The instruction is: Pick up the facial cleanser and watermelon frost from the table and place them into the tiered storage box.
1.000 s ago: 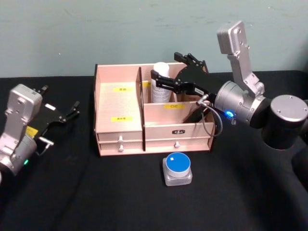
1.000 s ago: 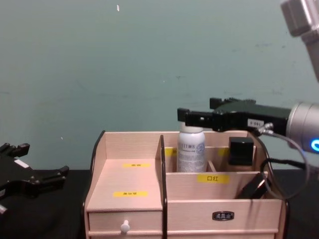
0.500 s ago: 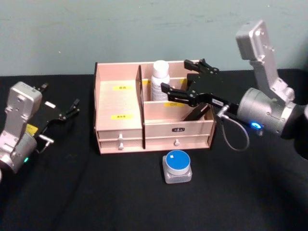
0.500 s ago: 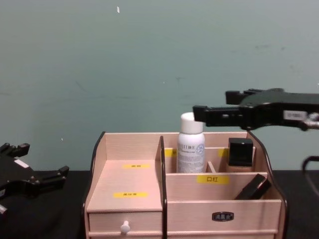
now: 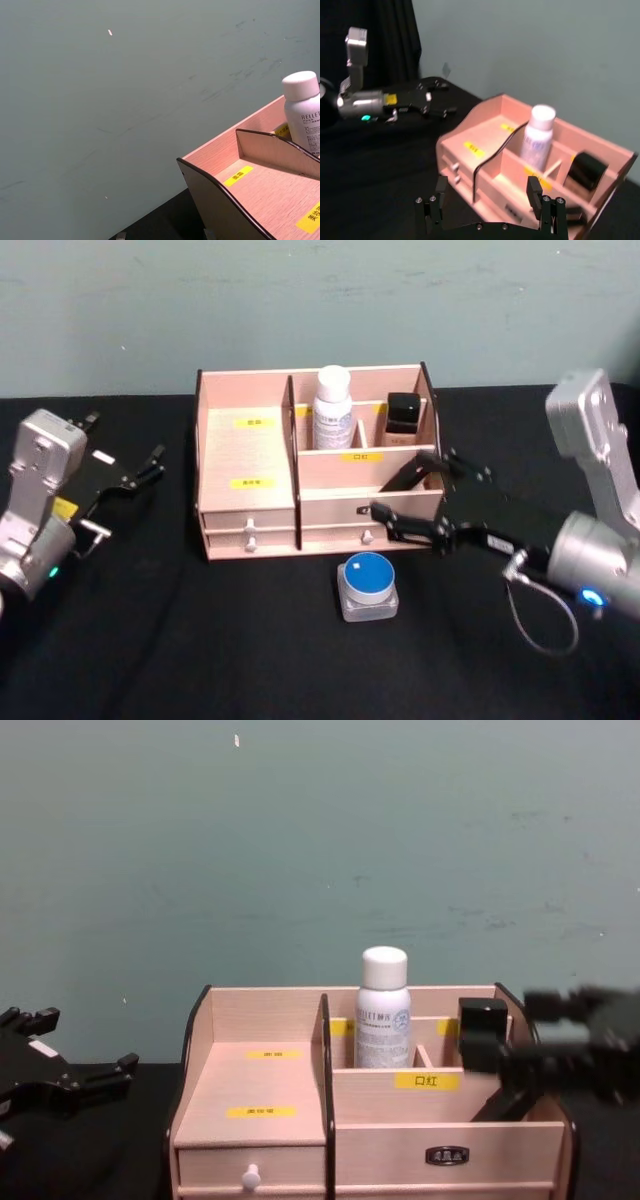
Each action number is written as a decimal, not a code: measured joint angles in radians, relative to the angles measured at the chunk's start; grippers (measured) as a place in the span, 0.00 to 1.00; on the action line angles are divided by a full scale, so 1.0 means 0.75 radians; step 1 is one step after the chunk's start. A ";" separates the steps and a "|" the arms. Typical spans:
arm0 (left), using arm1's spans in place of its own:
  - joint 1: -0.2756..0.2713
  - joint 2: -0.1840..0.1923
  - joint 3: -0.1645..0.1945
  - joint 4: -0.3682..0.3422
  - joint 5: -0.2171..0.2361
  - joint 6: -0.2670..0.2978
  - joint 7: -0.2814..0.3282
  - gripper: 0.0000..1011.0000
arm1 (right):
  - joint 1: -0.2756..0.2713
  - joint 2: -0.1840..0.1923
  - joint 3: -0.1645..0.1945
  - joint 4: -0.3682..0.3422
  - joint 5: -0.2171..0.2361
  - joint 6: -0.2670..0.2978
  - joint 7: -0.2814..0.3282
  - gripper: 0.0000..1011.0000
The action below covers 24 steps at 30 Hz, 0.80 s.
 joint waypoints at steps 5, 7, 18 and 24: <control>0.000 0.000 0.000 0.000 0.000 0.000 0.000 0.99 | -0.103 0.041 0.012 -0.029 0.042 -0.004 -0.007 0.99; 0.000 0.000 0.000 0.000 0.000 0.000 0.000 0.99 | -0.134 0.056 0.011 -0.031 0.055 -0.005 -0.007 0.99; 0.000 0.000 0.000 0.000 0.000 0.000 0.000 0.99 | -0.187 0.083 -0.043 0.013 0.072 0.000 -0.003 0.99; 0.000 0.000 0.000 0.000 0.000 0.000 0.000 0.99 | -0.175 0.069 -0.078 0.056 0.058 0.000 0.001 0.99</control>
